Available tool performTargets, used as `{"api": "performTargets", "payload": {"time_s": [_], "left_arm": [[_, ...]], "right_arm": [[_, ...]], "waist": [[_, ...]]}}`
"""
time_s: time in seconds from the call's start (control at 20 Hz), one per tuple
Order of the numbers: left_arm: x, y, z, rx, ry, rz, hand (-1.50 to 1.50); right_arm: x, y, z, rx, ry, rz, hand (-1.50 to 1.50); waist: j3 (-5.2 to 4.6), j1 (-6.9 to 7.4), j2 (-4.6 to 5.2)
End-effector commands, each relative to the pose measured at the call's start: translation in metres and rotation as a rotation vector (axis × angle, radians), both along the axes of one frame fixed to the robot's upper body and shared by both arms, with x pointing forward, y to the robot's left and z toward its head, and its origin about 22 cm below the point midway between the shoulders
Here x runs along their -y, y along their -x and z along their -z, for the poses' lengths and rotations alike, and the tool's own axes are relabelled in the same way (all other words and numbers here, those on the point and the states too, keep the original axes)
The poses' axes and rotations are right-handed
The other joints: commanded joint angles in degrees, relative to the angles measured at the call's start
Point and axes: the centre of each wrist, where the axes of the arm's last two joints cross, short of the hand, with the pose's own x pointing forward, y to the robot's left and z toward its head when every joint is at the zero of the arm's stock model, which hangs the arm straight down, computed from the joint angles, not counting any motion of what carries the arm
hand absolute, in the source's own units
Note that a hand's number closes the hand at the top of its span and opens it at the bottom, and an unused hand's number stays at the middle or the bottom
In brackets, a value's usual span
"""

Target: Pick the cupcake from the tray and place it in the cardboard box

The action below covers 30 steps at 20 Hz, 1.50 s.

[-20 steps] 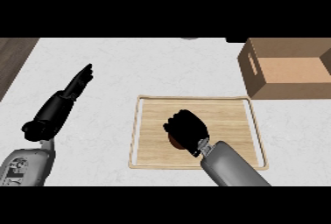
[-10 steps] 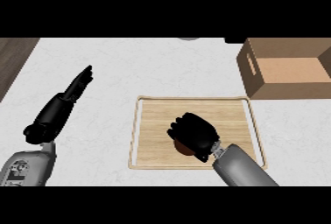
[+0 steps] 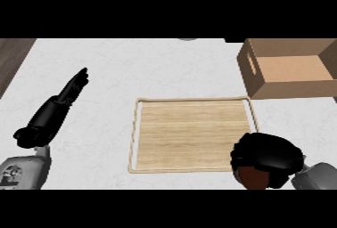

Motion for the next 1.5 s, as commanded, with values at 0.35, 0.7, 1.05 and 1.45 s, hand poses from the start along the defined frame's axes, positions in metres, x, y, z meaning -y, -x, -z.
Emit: {"api": "performTargets", "payload": {"time_s": [0.35, 0.7, 1.05, 1.45], "left_arm": [[-0.001, 0.002, -0.004, -0.003, -0.017, 0.011, 0.0], [-0.002, 0.005, -0.002, -0.01, -0.002, 0.033, 0.0], [0.011, -0.002, 0.0, 0.023, -0.009, 0.046, 0.0], [0.029, -0.014, -0.012, 0.022, 0.001, 0.083, 0.0]], "right_arm": [[0.095, 0.011, -0.11, 0.136, -0.315, 0.015, 1.5], [0.144, -0.007, -0.142, 0.022, -0.555, 0.425, 1.5], [0.153, -0.069, -0.154, 0.001, -0.605, 0.633, 1.5], [0.177, -0.109, -0.19, 0.086, -0.375, 0.708, 1.5]], "waist": [[-0.1, 0.46, -0.02], [-0.12, 1.66, 0.12], [-0.05, 3.3, 0.66], [-0.02, 4.27, 1.08]]}}
